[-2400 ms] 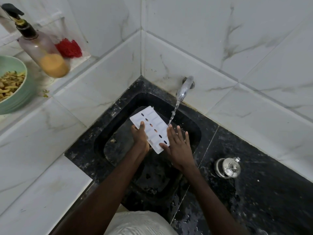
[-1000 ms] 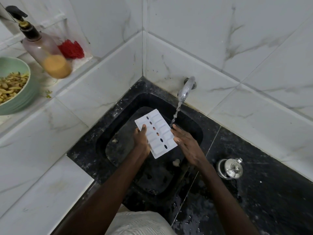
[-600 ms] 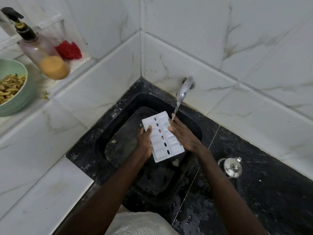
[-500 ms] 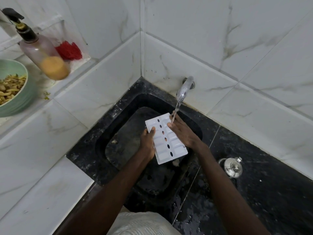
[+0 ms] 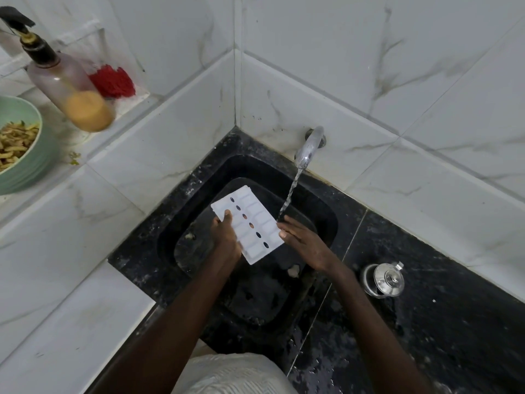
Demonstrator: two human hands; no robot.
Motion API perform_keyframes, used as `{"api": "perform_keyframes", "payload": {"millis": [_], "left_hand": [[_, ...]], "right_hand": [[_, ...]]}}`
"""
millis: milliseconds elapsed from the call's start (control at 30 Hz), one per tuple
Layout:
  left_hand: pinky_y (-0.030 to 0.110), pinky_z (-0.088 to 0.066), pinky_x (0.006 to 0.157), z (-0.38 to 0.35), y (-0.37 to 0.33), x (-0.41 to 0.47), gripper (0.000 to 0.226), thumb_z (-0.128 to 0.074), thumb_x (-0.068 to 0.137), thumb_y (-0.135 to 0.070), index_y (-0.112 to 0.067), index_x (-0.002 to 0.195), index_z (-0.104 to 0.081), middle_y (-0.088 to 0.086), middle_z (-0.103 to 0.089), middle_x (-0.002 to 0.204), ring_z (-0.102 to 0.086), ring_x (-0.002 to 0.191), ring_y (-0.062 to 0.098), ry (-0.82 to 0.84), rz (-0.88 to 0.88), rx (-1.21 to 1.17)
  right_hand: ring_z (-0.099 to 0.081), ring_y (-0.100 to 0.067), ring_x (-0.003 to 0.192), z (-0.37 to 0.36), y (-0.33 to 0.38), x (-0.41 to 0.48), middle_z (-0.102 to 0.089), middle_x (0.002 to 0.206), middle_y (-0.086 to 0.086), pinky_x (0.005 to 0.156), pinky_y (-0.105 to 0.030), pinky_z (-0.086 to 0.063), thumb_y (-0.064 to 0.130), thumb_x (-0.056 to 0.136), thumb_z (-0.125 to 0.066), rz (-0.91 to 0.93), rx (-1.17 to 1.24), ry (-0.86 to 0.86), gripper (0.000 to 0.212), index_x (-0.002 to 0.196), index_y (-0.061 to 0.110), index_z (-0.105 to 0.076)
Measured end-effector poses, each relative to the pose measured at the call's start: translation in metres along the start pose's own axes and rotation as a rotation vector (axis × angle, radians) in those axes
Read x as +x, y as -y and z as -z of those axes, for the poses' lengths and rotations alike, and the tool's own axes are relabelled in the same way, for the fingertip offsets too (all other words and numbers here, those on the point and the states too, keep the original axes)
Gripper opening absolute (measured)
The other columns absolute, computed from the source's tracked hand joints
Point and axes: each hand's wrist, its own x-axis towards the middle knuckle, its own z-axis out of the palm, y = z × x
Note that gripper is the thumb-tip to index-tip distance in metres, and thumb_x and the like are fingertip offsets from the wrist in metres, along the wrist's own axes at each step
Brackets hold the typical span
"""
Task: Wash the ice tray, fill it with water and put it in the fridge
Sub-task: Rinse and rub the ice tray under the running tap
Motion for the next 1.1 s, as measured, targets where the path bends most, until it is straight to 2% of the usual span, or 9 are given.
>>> {"api": "perform_keyframes", "payload": {"millis": [133,233,333,467,700,767,900,967,1100], "left_hand": [[0.050,-0.061,0.083,0.001,0.000,-0.004,0.028,-0.058,0.107,-0.018,-0.003,0.130,-0.058,0.023,-0.071,0.121,-0.070,0.079,0.025,-0.029,0.022,-0.034],[0.040,-0.060,0.069,-0.003,-0.001,-0.009,0.027,-0.057,0.107,-0.021,-0.007,0.130,-0.056,0.013,-0.073,0.104,-0.070,0.077,0.024,-0.063,0.057,-0.022],[0.045,-0.059,0.078,-0.005,-0.005,-0.011,0.029,-0.058,0.107,-0.019,-0.006,0.132,-0.055,0.016,-0.071,0.121,-0.071,0.090,0.030,-0.008,0.035,0.073],[0.055,-0.055,0.101,-0.003,-0.003,-0.018,0.046,-0.060,0.105,-0.025,-0.009,0.146,-0.049,0.016,-0.065,0.138,-0.068,0.116,0.033,0.155,0.099,0.274],[0.059,-0.039,0.118,-0.010,0.002,-0.039,0.088,-0.037,0.097,-0.077,-0.018,0.162,-0.031,0.018,-0.041,0.162,-0.042,0.148,0.041,0.417,0.307,0.413],[0.055,-0.047,0.111,-0.011,0.009,-0.041,0.090,-0.036,0.097,-0.077,-0.022,0.166,-0.019,0.023,-0.037,0.163,-0.042,0.148,0.042,0.472,0.279,0.292],[0.038,-0.061,0.066,-0.005,0.006,-0.046,0.083,-0.050,0.098,-0.065,0.005,0.142,-0.052,0.024,-0.064,0.120,-0.070,0.098,0.034,0.498,0.372,0.252],[0.037,-0.061,0.064,-0.002,0.008,-0.042,0.069,-0.055,0.097,-0.059,-0.002,0.136,-0.057,0.022,-0.065,0.112,-0.072,0.085,0.030,0.446,0.392,0.242],[0.045,-0.061,0.071,0.002,0.006,-0.037,0.079,-0.061,0.094,-0.061,-0.011,0.152,-0.045,0.017,-0.065,0.127,-0.069,0.106,0.038,0.379,0.380,0.224]], "right_hand": [[-0.050,0.009,0.134,-0.002,-0.002,-0.007,-0.056,0.145,0.022,0.113,-0.021,-0.039,0.052,0.101,-0.060,0.001,0.091,-0.067,0.041,0.138,0.035,-0.064],[-0.070,-0.014,0.117,-0.008,0.001,-0.001,-0.074,0.121,0.008,0.091,-0.031,-0.060,0.030,0.103,-0.065,-0.094,0.351,-0.138,0.023,0.124,0.024,-0.070],[-0.075,-0.022,0.106,-0.015,0.008,0.006,-0.079,0.108,0.000,0.077,-0.026,-0.063,0.015,0.101,-0.066,-0.126,0.448,-0.258,0.017,0.117,0.013,-0.072],[-0.077,-0.022,0.097,-0.022,0.021,0.008,-0.079,0.100,0.002,0.075,-0.027,-0.064,0.010,0.095,-0.073,-0.086,0.375,-0.330,0.014,0.107,0.016,-0.076],[-0.069,-0.002,0.089,-0.040,0.043,-0.003,-0.076,0.100,0.014,0.083,-0.026,-0.056,0.022,0.085,-0.072,0.129,-0.071,-0.361,0.018,0.101,0.028,-0.079],[-0.069,-0.002,0.088,-0.046,0.047,-0.009,-0.076,0.100,0.013,0.082,-0.029,-0.057,0.025,0.085,-0.071,0.190,-0.116,-0.343,0.019,0.101,0.029,-0.079],[-0.069,-0.006,0.090,-0.049,0.049,-0.015,-0.075,0.108,0.010,0.085,-0.031,-0.057,0.015,0.083,-0.072,0.244,-0.149,-0.260,0.027,0.106,0.025,-0.080],[-0.069,-0.007,0.095,-0.045,0.050,-0.015,-0.075,0.112,0.008,0.089,-0.027,-0.055,0.017,0.082,-0.069,0.252,-0.148,-0.186,0.031,0.110,0.024,-0.080],[-0.071,0.000,0.101,-0.033,0.047,-0.010,-0.077,0.111,0.014,0.089,-0.012,-0.051,0.028,0.093,-0.070,0.179,-0.002,-0.146,0.022,0.113,0.025,-0.079]]}}
